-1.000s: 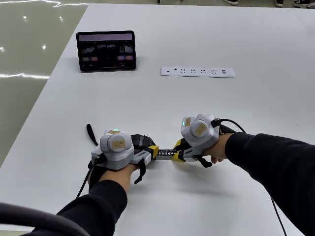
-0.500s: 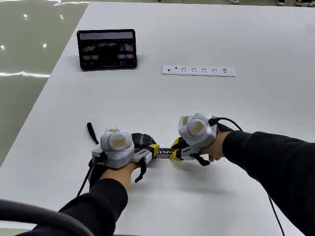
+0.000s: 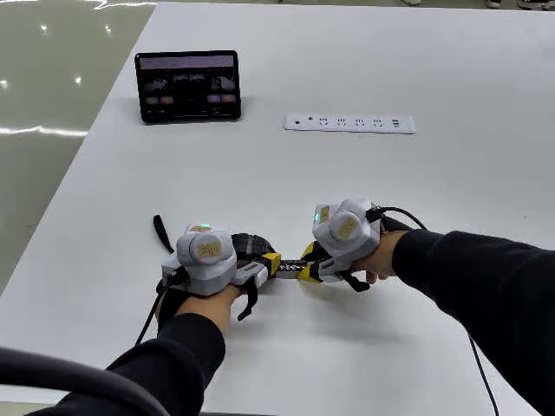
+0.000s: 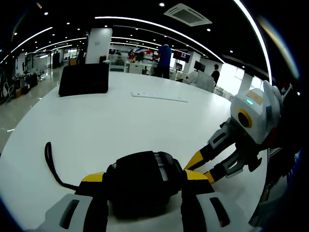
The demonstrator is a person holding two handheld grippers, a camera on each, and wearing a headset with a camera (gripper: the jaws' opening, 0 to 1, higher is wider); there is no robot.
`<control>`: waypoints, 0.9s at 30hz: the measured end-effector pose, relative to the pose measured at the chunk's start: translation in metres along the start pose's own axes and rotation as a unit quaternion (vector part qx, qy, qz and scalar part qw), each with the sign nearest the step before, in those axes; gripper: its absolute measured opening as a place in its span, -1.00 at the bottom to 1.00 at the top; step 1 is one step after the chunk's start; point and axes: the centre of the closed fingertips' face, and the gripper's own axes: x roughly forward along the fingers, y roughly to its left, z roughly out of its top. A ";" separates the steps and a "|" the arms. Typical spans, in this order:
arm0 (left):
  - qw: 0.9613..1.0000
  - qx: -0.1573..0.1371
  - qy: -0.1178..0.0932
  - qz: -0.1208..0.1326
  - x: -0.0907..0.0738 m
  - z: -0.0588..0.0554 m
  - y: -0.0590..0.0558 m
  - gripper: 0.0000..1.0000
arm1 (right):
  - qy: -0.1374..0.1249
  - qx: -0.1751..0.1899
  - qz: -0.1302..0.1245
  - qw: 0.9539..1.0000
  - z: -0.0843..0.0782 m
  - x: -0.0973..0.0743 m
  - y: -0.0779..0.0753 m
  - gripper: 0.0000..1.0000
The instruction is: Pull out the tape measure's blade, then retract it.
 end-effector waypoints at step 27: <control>1.000 -0.004 0.002 -0.001 0.000 0.000 0.001 0.13 | -0.013 0.001 0.012 1.000 0.021 0.013 0.004 -0.77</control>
